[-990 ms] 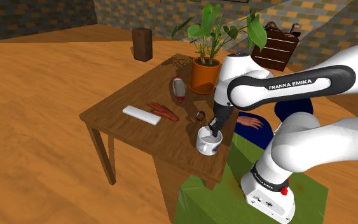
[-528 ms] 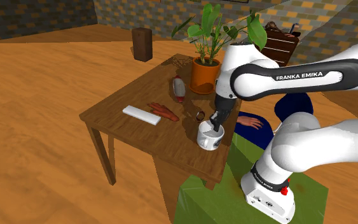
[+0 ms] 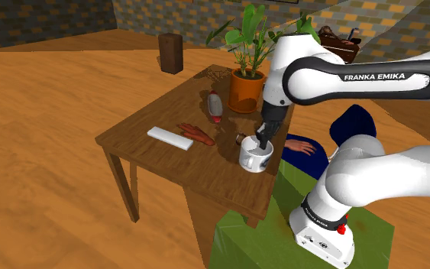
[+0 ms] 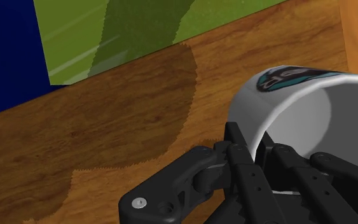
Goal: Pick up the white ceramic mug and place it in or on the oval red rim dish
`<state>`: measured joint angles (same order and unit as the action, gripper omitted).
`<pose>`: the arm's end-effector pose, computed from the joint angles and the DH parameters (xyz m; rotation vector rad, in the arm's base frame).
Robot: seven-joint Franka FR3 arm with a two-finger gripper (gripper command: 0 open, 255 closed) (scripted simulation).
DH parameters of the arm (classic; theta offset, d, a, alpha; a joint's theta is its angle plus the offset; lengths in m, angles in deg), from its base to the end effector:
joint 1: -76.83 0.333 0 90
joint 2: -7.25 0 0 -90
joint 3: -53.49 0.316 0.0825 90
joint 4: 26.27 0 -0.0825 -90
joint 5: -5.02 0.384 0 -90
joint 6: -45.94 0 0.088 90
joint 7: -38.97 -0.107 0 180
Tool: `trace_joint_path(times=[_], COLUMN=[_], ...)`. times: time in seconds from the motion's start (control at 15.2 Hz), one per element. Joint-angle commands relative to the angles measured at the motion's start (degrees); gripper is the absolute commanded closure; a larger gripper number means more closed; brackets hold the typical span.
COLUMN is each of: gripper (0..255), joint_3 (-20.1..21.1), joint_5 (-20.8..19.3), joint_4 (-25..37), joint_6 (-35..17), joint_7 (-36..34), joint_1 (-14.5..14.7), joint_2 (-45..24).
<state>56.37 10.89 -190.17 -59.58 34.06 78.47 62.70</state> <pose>0.2584 0.0268 0.4254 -3.0863 0.0920 0.0849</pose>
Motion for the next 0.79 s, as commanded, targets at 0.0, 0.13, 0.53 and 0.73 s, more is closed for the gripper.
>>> trace_joint_path(times=[0.0, 0.13, 0.53, 0.73], gripper=[255, 255, 255, 255], joint_3=[-0.07, -0.16, -1.71, -3.64], joint_5=[-0.11, -0.21, -1.71, -3.27], joint_4=[1.44, 2.91, 8.55, 13.0], joint_6=[1.84, 3.47, 4.17, 1.22], joint_7=[-0.12, -0.2, 1.29, 3.53], joint_1=[-0.04, -0.08, -1.22, -2.42], joint_2=[0.37, 0.55, -4.49, -12.02])
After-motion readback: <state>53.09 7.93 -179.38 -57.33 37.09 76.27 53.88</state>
